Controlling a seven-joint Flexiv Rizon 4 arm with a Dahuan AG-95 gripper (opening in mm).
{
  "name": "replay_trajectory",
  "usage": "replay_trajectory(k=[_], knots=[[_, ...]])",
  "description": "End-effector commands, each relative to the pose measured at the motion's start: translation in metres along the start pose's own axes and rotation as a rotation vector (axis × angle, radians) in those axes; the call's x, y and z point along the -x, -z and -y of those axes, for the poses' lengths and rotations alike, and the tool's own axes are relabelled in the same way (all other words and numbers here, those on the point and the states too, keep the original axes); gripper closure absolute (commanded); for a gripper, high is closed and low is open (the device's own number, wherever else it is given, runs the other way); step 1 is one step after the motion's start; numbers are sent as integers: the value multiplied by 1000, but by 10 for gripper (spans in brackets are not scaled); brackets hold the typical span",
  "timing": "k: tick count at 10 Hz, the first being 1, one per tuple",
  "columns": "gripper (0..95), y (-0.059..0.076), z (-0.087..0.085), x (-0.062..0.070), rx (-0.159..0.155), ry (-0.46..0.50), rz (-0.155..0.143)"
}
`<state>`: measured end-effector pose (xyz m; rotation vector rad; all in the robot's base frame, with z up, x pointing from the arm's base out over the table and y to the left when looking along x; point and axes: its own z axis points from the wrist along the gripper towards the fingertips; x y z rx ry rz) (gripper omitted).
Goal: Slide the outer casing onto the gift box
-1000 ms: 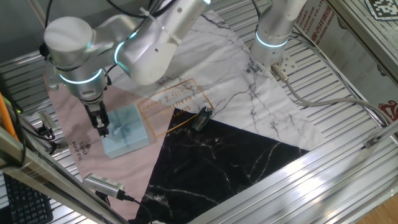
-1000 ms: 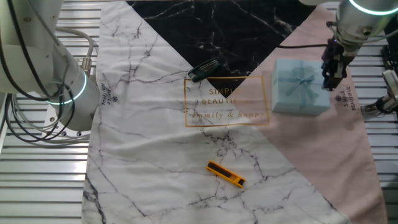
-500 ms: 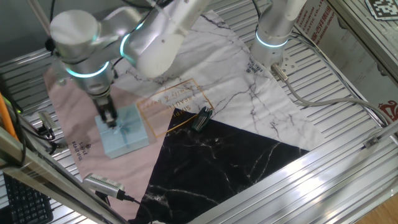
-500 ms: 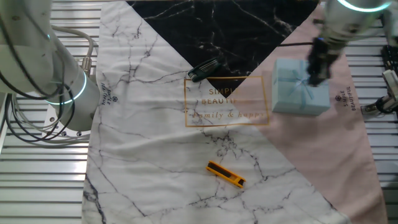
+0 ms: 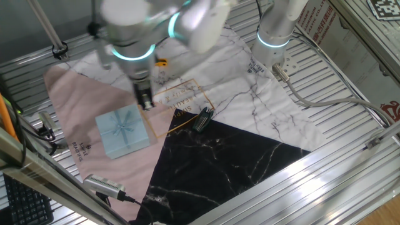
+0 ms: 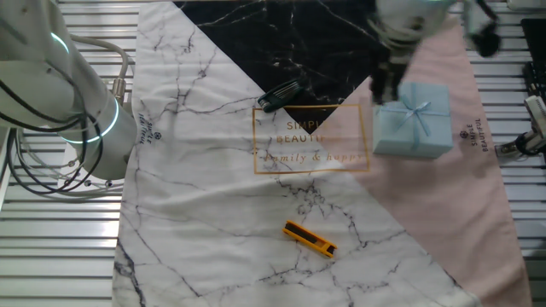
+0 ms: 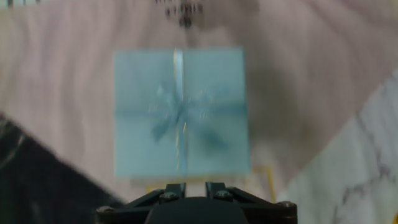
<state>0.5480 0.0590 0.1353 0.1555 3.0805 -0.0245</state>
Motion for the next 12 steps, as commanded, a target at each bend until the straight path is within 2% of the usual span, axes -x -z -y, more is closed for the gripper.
replay_trajectory(k=[1,3,6,12], knots=[[950,8,-8,-17,3,13,-12],[950,11,-11,-19,2,31,-19],[950,11,-12,-19,2,40,-10],[950,11,-12,-19,4,61,-10]])
